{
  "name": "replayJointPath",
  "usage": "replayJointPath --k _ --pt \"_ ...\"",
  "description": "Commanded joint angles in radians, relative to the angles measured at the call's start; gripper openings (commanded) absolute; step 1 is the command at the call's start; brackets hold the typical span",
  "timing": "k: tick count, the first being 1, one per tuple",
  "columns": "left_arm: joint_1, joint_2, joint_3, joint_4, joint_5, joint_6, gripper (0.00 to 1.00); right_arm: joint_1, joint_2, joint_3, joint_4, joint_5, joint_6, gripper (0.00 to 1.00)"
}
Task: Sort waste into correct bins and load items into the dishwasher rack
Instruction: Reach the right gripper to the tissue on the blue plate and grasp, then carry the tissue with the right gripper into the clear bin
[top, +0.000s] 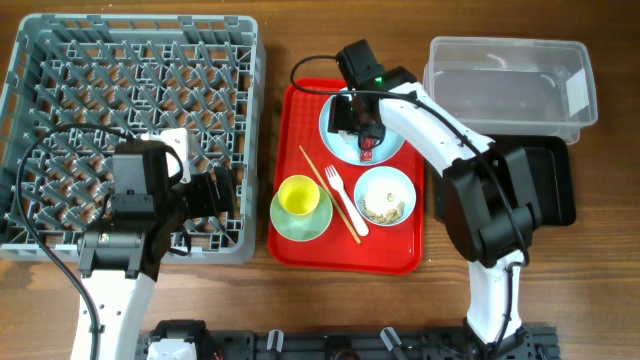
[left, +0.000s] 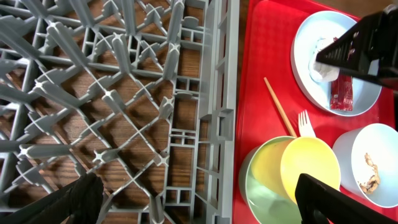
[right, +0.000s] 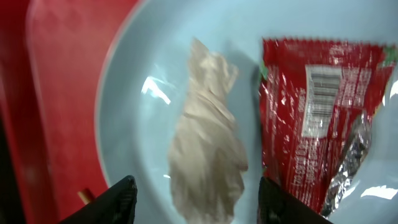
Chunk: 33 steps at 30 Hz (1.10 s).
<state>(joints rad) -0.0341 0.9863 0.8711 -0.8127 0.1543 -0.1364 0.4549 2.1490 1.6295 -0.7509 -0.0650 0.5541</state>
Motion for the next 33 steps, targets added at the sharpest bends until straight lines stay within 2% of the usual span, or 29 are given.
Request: replayJointPath --k 1,3,11,19,22,24,29,33 --pt "0.005 -0.01 0.021 -0.001 0.012 -0.006 1.0 0.003 0.023 -0.018 0.009 0.024 0.024 0.63" --pt "0.005 -0.01 0.021 -0.001 0.012 -0.006 1.0 0.003 0.023 -0.018 0.01 0.024 0.024 0.61" --pt "0.005 -0.01 0.021 -0.013 0.012 -0.006 1.0 0.003 0.023 -0.021 -0.005 0.025 0.027 0.37" --pt "0.005 -0.01 0.021 -0.015 0.012 -0.006 1.0 0.003 0.034 -0.022 -0.009 0.035 0.051 0.27" --pt "0.005 -0.01 0.021 -0.015 0.012 -0.006 1.0 0.003 0.036 -0.022 -0.013 0.031 0.051 0.11" --pt "0.005 -0.01 0.021 -0.015 0.012 -0.006 1.0 0.003 0.03 -0.021 -0.018 0.025 0.048 0.04" --pt "0.005 -0.01 0.021 -0.014 0.012 -0.005 1.0 -0.014 -0.008 0.022 -0.089 0.024 0.034 0.04" --pt "0.005 -0.01 0.021 -0.015 0.012 -0.005 1.0 -0.055 -0.103 0.037 -0.108 0.026 -0.007 0.04"
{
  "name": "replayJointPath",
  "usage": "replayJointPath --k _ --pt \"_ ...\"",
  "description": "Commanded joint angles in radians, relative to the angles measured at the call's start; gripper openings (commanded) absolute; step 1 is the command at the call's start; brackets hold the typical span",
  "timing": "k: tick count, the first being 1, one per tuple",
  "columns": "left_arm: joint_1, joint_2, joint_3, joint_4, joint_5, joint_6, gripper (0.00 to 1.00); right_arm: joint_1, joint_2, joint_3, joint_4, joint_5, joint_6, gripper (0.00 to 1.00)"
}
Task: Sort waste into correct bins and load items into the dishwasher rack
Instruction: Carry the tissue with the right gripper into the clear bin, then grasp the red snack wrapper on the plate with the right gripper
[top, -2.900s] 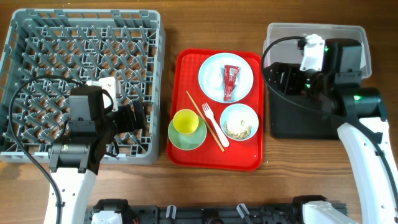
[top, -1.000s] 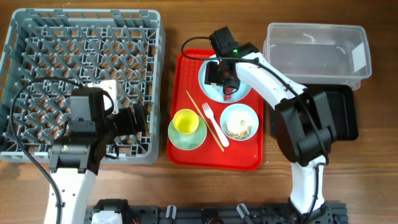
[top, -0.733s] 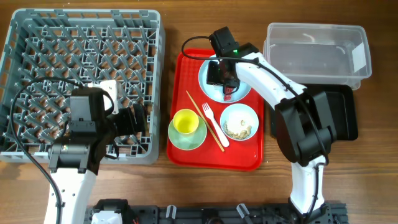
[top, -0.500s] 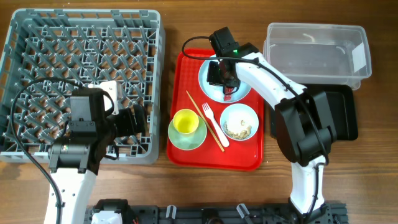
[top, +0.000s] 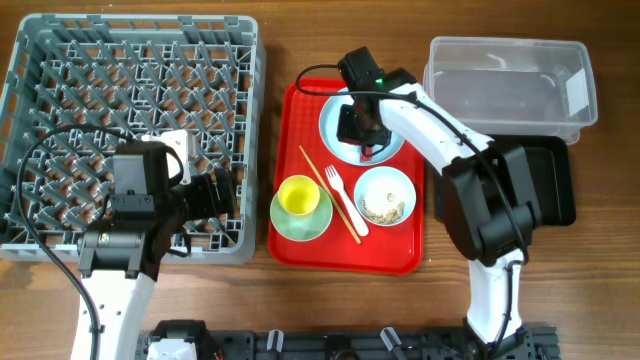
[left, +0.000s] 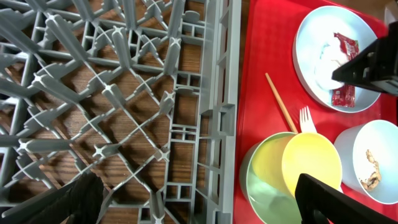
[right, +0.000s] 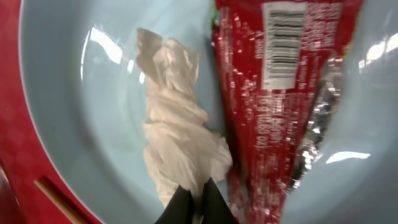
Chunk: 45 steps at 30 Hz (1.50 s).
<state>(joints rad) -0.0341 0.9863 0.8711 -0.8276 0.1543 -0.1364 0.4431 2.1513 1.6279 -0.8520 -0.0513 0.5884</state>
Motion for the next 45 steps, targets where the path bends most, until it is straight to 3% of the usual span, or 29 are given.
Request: replayJointPath --k 1,7,12,17,18,19,27,33,36,45 --pt "0.005 -0.01 0.021 0.0 0.012 -0.005 1.0 -0.059 -0.135 0.039 -0.01 0.023 -0.038 0.04" --pt "0.005 -0.01 0.021 0.0 0.012 -0.005 1.0 -0.194 -0.306 0.039 -0.01 0.037 -0.039 0.04" --pt "0.005 -0.01 0.021 0.0 0.012 -0.006 1.0 -0.311 -0.347 0.038 -0.03 0.036 -0.038 0.05" --pt "0.005 -0.01 0.021 0.002 0.012 -0.005 1.0 -0.408 -0.342 0.016 -0.031 0.024 -0.036 0.25" --pt "0.005 -0.01 0.021 0.005 0.012 -0.005 1.0 -0.417 -0.342 0.016 -0.031 0.025 -0.037 0.36" --pt "0.005 -0.01 0.021 0.008 0.012 -0.005 1.0 -0.422 -0.342 0.016 -0.032 0.025 -0.039 0.54" --pt "0.005 -0.01 0.021 0.011 0.012 -0.005 1.0 -0.389 -0.345 0.016 -0.044 -0.171 -0.15 0.76" --pt "0.005 -0.01 0.021 0.011 0.012 -0.006 1.0 -0.225 -0.338 0.011 -0.079 -0.035 -0.204 0.79" --pt "0.005 -0.01 0.021 0.011 0.012 -0.006 1.0 -0.134 -0.322 -0.008 -0.08 0.093 -0.153 0.79" --pt "0.005 -0.01 0.021 0.011 0.012 -0.006 1.0 -0.016 -0.176 -0.016 -0.069 0.153 -0.005 0.76"
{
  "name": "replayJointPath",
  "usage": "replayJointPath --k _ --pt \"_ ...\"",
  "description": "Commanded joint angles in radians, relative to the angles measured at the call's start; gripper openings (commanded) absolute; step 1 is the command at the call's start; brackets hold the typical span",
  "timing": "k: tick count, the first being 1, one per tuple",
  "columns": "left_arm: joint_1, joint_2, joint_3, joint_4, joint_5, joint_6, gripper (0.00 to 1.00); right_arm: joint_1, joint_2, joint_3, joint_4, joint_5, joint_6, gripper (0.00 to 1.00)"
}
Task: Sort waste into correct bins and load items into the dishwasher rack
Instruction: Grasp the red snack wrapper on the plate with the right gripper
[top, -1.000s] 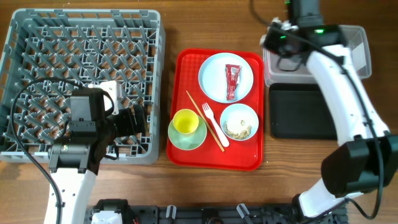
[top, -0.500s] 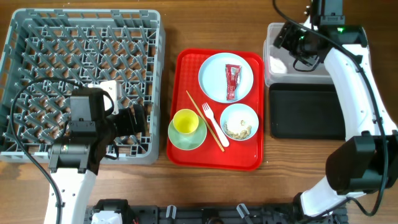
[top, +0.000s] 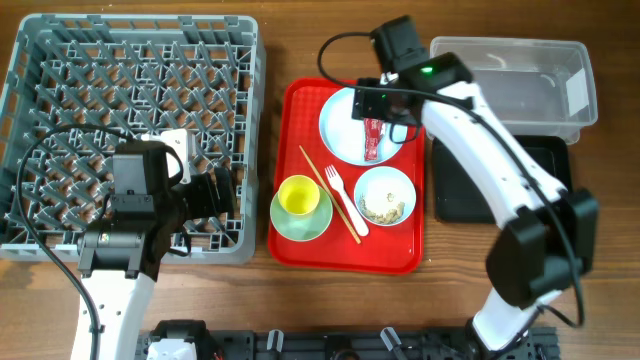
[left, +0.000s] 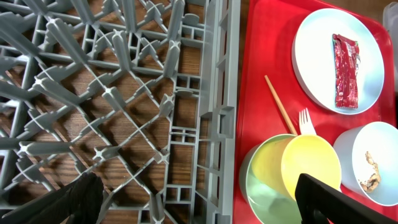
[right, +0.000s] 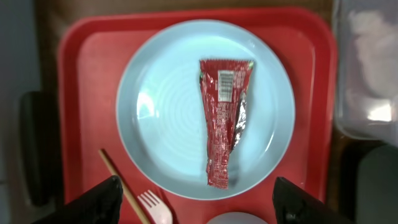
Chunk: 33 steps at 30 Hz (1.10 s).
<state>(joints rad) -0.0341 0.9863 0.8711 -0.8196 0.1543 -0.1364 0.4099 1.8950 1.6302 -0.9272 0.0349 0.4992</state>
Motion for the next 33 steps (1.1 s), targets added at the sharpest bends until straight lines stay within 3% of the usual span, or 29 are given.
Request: replayJointPath --k 1,10,19,23,29,33 --pt "0.005 -0.01 0.021 0.003 0.012 -0.005 1.0 0.021 0.11 -0.018 0.008 0.077 0.11 0.76" --pt "0.005 -0.01 0.021 -0.002 0.012 -0.006 1.0 0.022 0.26 -0.018 0.007 0.077 0.159 0.71" --pt "0.005 -0.01 0.021 -0.002 0.012 -0.006 1.0 0.022 0.288 -0.019 0.007 0.065 0.155 0.5" --pt "0.005 -0.01 0.021 -0.005 0.012 -0.005 1.0 0.022 0.291 -0.02 0.006 0.05 0.156 0.47" --pt "0.005 -0.01 0.021 -0.008 0.012 -0.006 1.0 0.022 0.291 -0.02 0.006 0.039 0.156 0.34" --pt "0.005 -0.01 0.021 -0.008 0.012 -0.005 1.0 0.022 0.291 -0.02 0.005 0.039 0.155 0.14"
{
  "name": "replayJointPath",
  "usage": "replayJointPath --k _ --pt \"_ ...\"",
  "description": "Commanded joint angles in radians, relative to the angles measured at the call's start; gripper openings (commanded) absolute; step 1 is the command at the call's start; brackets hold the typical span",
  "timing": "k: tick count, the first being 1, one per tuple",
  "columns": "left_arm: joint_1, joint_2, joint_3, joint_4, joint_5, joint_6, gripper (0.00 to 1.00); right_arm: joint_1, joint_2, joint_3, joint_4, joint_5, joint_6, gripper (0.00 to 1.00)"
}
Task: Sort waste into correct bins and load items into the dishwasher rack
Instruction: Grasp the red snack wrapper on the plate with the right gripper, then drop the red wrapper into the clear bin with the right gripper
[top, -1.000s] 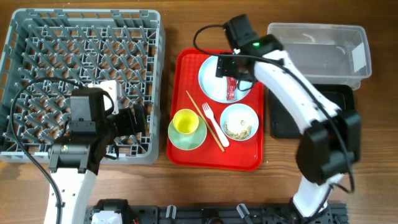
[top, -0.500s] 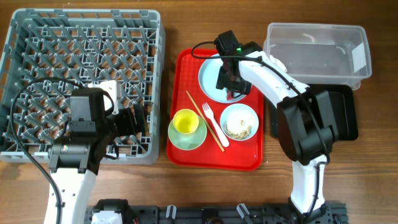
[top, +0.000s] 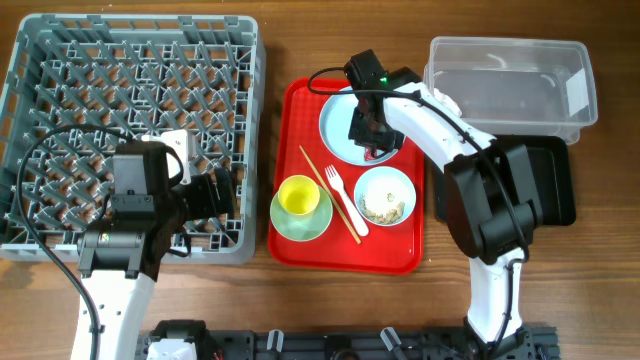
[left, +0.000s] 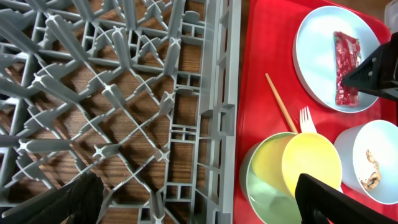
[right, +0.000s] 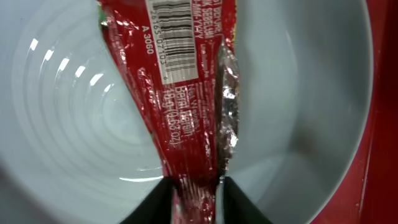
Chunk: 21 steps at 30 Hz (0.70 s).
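Observation:
A red wrapper (right: 186, 93) lies on the light blue plate (top: 335, 130) at the back of the red tray (top: 300, 245). My right gripper (right: 196, 202) is down on the plate, shut on the wrapper's narrow end, one finger at each edge. From overhead the right gripper (top: 366, 128) hides most of the wrapper. My left gripper (left: 199, 202) stands open over the right edge of the grey dishwasher rack (top: 60, 60), holding nothing. A yellow cup (top: 298, 194) sits on a green dish (top: 300, 225).
On the tray also lie a white bowl (top: 385, 196) with food scraps, a white fork (top: 345, 200) and a wooden chopstick (top: 325, 185). A clear plastic bin (top: 510, 80) stands at the back right, a black bin (top: 550, 185) in front of it.
My right gripper was open and high, between the plate and the clear bin. It is now down on the plate and shut on the red wrapper. The left arm has not moved.
My right gripper was open over a crumpled white napkin beside the wrapper on the blue plate. Then it was shut on the napkin. Later it was open up by the clear bin and the napkin was gone from the plate. Now it grips the wrapper.

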<state>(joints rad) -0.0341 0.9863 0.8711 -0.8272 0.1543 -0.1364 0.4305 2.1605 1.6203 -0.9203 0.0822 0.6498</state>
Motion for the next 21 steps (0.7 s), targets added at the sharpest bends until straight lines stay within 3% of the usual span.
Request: replayJointPath --k 1,2,9,21 --pt "0.005 -0.01 0.021 -0.001 0.012 -0.005 1.0 0.002 0.026 -0.01 -0.004 -0.009 0.005 0.09" --pt "0.005 -0.01 0.021 -0.001 0.012 -0.005 1.0 0.002 0.026 -0.01 -0.005 -0.008 0.005 0.04" --pt "0.005 -0.01 0.021 0.0 0.012 -0.006 1.0 -0.006 -0.005 0.014 -0.015 -0.008 -0.053 0.04" --pt "0.005 -0.01 0.021 0.0 0.012 -0.006 1.0 -0.171 -0.34 0.037 0.014 0.083 -0.021 0.04"
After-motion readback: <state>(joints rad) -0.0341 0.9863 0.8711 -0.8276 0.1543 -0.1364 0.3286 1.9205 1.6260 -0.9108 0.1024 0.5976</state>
